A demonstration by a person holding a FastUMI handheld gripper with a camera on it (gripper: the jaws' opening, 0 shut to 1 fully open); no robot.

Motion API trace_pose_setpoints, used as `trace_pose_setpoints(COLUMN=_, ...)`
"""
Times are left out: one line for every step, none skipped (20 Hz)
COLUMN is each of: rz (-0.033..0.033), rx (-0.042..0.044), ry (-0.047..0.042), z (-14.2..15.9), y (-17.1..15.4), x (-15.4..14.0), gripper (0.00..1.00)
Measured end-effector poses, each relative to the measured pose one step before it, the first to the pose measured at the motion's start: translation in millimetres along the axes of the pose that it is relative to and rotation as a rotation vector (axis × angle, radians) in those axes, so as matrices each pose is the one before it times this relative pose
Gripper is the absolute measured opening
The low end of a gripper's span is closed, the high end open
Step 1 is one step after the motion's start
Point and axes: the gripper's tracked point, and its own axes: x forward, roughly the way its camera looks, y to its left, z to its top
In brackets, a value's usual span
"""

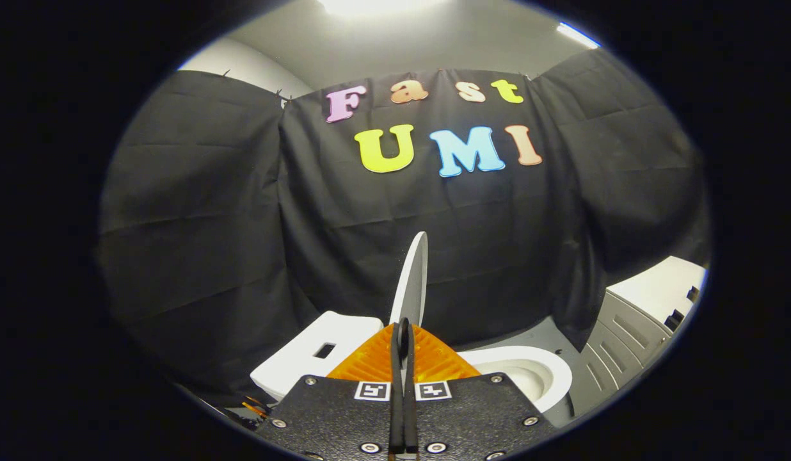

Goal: Open the toilet lid.

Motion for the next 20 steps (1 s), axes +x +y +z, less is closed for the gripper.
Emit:
trace_pose_setpoints(rz=0.00756, rx=-0.00903, ry=0.00112, z=-1.9, y=5.05, x=-0.47, gripper=0.0)
trace_pose_setpoints(rz=0.00642, rx=-0.00418, ry=0.00201, z=0.2, y=4.27, x=0.97, gripper=0.0)
trace_pose_setpoints(rz=0.00873, rx=0.00036, ry=0.00287, z=0.31, y=5.7, x=1.77, gripper=0.0)
trace_pose_setpoints(rz=0.00727, rx=0.00051, ry=0.0025, z=0.53, y=9.12, x=2.84, gripper=0.0)
trace_pose_setpoints(rz=0.00862, rx=0.00052, ry=0.00016, z=-0.03, y=9.54, x=2.41, gripper=0.0)
trace_pose_setpoints(rz=0.00951, rx=-0.00716, ry=-0.00116, z=0.13, y=9.35, x=1.27, gripper=0.0)
trace_pose_setpoints(rz=0.00855, rx=-0.01016, ry=0.00093, z=-0.25, y=7.33, x=3.53, gripper=0.0)
trace_pose_setpoints(rz=0.00617, rx=-0.01655, ry=-0.00074, z=-0.16, y=6.07, x=1.19, gripper=0.0)
trace_pose_setpoints(rz=0.00794, rx=-0.01767, ry=-0.00124, z=-0.29, y=6.81, x=1.39, gripper=0.0)
trace_pose_setpoints(rz=0.0094, rx=-0.01845, ry=-0.00133, z=0.59, y=7.48, x=1.41, gripper=0.0)
trace_pose_setpoints(rz=0.00813, rx=-0.01357, ry=-0.00189, z=-0.38, y=5.13, x=2.13, gripper=0.0)
trace_pose_setpoints(rz=0.00942, rx=-0.0083, ry=0.0003, z=-1.65, y=5.88, x=1.73, gripper=0.0)
trace_pose_setpoints(rz=0.00893, rx=0.00015, ry=0.0022, z=-2.74, y=6.01, x=0.55, gripper=0.0)
trace_pose_setpoints(rz=0.00942, rx=0.0011, ry=0.00265, z=-0.31, y=6.07, x=1.5, gripper=0.0)
trace_pose_setpoints(rz=0.00893, rx=0.00213, ry=0.00195, z=-0.35, y=5.42, x=2.28, gripper=0.0)
trace_pose_setpoints(rz=0.00992, rx=-0.00132, ry=0.0028, z=-0.67, y=5.45, x=1.93, gripper=0.0)
trace_pose_setpoints(rz=0.01042, rx=-0.00825, ry=0.00036, z=0.19, y=6.15, x=2.47, gripper=0.0)
trace_pose_setpoints(rz=0.00857, rx=-0.01, ry=0.00062, z=-0.08, y=5.77, x=1.78, gripper=0.0)
trace_pose_setpoints(rz=0.00874, rx=-0.01111, ry=0.00101, z=-0.95, y=5.66, x=3.55, gripper=0.0)
trace_pose_setpoints(rz=0.01052, rx=-0.00785, ry=0.00294, z=-1.12, y=4.95, x=2.15, gripper=0.0)
